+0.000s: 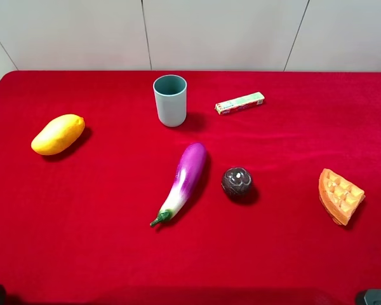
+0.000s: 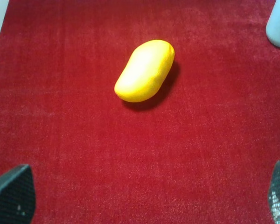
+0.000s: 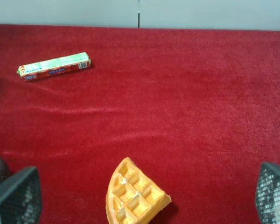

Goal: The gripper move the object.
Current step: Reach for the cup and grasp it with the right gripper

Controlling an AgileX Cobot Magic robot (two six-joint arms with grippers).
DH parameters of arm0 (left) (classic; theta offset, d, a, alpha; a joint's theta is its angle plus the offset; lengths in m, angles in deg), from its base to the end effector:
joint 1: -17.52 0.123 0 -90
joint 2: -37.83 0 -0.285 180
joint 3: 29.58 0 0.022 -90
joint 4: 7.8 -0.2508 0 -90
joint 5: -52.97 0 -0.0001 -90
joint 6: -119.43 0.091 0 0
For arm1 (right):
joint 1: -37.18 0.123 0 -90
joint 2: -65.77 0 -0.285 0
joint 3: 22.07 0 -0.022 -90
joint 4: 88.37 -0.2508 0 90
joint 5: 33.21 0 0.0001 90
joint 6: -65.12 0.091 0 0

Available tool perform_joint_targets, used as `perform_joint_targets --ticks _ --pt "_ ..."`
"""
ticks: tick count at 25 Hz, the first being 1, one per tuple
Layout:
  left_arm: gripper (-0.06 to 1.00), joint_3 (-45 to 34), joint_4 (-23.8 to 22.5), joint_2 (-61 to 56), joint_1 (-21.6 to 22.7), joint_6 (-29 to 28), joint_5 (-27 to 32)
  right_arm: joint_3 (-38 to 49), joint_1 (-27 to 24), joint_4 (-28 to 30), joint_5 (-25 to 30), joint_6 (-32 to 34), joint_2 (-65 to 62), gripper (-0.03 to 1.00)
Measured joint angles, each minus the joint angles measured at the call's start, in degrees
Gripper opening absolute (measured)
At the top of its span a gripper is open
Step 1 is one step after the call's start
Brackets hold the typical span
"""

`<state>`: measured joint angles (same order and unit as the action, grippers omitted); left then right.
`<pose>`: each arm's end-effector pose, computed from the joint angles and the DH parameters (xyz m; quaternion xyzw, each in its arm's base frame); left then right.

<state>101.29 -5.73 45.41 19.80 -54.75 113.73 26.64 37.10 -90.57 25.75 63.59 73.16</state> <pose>-0.0042 -0.0030 0.2746 0.0270 0.8542 0.0186 0.5189 -0.0044 0.0030 0.2792 -0.0112 0.8434 0.0116 0.5370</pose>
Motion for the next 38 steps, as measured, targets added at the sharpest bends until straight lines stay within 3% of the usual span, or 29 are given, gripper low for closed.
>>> perform_joint_targets --ticks 22,28,38 --pt "0.99 0.0 0.0 0.0 0.0 0.0 0.0 0.0 0.0 -2.1 0.0 -2.3 0.4 0.69" --pt "0.99 0.0 0.0 0.0 0.0 0.0 0.0 -4.0 0.1 -5.1 -0.4 -6.3 10.2 0.69" --pt "0.99 0.0 0.0 0.0 0.0 0.0 0.0 -15.3 5.3 -6.1 -1.7 -7.1 28.3 0.69"
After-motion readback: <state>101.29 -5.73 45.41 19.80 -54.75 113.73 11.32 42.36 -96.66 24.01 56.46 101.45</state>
